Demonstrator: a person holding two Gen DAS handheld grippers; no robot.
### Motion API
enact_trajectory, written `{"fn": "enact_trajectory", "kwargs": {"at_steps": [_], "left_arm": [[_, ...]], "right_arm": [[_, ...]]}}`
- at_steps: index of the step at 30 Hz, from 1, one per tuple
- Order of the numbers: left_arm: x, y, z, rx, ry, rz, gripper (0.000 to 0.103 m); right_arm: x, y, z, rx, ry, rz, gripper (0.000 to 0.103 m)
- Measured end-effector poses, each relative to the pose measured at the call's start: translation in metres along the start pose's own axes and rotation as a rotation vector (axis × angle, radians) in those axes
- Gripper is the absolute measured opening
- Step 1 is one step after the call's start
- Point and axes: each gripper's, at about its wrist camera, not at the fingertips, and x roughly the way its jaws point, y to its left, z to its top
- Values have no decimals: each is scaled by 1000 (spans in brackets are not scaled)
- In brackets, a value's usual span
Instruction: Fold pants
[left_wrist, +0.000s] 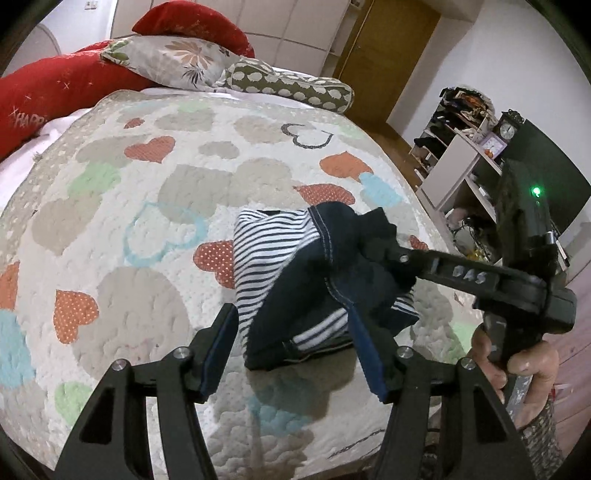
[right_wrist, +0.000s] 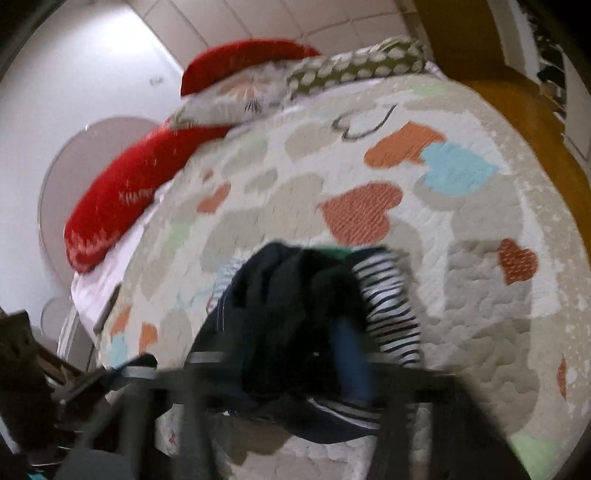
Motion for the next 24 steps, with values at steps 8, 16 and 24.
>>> {"fn": "enact_trajectory", "kwargs": {"at_steps": [8,16,24], "left_arm": [[8,-5,5,10,9,-1,61],[55,-36,0,148,93,44,61],[58,-29,-8,109,145,10,64]], "right_arm": [[-40,-36,-14,96,-93,16,11],[-29,-61,-27,166,-74,-11,17],[-23,-72,-32,176,-73,-79,49]]}}
